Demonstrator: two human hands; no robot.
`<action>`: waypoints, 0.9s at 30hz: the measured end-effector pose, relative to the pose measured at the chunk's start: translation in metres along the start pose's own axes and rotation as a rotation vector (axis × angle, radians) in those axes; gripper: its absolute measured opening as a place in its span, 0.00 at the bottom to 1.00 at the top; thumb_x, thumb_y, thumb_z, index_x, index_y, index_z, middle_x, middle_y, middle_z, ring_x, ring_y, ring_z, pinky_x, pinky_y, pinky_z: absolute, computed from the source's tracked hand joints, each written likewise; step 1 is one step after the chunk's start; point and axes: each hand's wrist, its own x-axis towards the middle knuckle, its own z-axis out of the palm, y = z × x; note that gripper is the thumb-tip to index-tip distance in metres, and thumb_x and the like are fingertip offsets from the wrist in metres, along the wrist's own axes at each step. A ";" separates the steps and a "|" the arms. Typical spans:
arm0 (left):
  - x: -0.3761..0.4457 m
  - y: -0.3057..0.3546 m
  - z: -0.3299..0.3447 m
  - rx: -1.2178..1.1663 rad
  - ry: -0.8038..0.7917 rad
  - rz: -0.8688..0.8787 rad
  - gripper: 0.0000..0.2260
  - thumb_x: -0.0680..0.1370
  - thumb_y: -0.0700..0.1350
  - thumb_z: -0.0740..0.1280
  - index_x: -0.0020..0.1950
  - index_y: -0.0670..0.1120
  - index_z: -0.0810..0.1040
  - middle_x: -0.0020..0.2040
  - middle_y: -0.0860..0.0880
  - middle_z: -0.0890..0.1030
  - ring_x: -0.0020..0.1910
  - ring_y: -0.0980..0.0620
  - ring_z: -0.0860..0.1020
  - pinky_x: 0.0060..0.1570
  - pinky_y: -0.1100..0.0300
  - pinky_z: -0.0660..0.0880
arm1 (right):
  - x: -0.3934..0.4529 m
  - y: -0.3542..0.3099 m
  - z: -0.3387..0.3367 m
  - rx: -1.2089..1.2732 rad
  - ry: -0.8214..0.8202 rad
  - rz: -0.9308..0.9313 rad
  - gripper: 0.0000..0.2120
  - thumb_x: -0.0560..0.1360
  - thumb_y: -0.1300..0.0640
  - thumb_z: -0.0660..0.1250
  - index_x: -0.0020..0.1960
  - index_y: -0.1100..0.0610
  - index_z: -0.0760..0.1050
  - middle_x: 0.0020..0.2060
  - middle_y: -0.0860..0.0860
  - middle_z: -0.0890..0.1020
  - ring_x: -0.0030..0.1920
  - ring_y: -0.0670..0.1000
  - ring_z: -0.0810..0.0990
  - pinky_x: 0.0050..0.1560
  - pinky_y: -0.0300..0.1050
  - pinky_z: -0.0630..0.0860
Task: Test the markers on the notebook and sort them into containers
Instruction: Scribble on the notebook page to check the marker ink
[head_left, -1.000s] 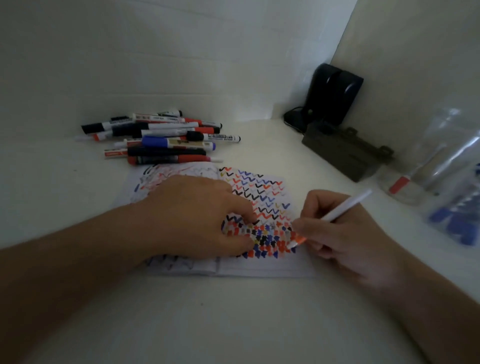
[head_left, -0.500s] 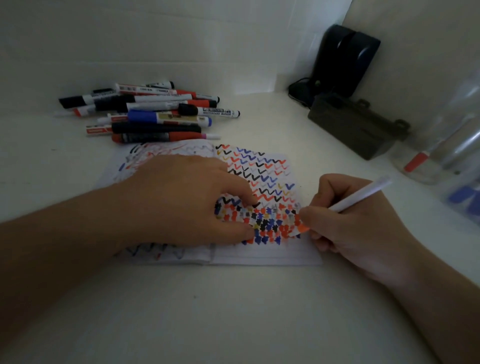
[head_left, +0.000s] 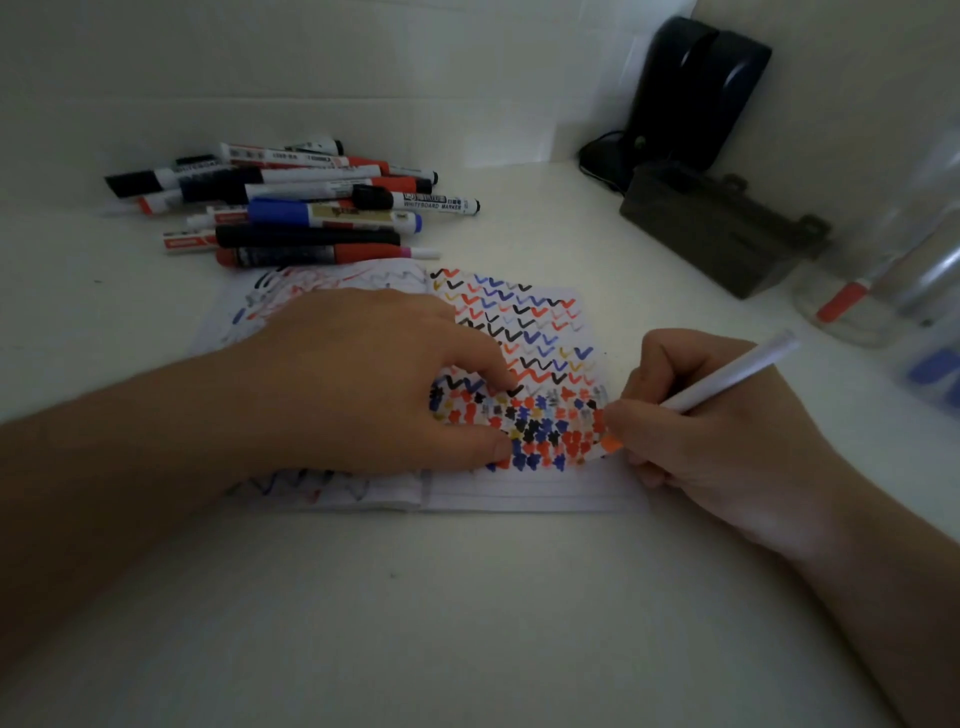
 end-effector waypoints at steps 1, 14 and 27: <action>0.000 0.000 0.000 -0.004 0.005 -0.001 0.32 0.64 0.84 0.50 0.66 0.78 0.64 0.50 0.64 0.73 0.50 0.61 0.72 0.43 0.58 0.71 | -0.001 -0.001 0.000 0.016 -0.014 0.009 0.14 0.72 0.71 0.73 0.34 0.70 0.69 0.26 0.55 0.81 0.26 0.44 0.80 0.25 0.39 0.72; -0.002 0.000 0.000 0.010 0.004 -0.009 0.31 0.64 0.84 0.49 0.66 0.79 0.61 0.48 0.64 0.68 0.49 0.61 0.69 0.45 0.57 0.71 | 0.000 0.000 0.002 0.090 -0.028 0.021 0.14 0.73 0.73 0.72 0.34 0.70 0.67 0.24 0.51 0.79 0.26 0.43 0.79 0.26 0.35 0.71; -0.001 0.001 0.001 -0.007 -0.004 -0.003 0.31 0.64 0.84 0.50 0.65 0.79 0.64 0.52 0.65 0.72 0.54 0.61 0.73 0.42 0.62 0.67 | 0.002 0.005 -0.001 0.065 -0.005 -0.016 0.15 0.70 0.68 0.73 0.34 0.68 0.66 0.25 0.60 0.75 0.24 0.48 0.73 0.27 0.42 0.69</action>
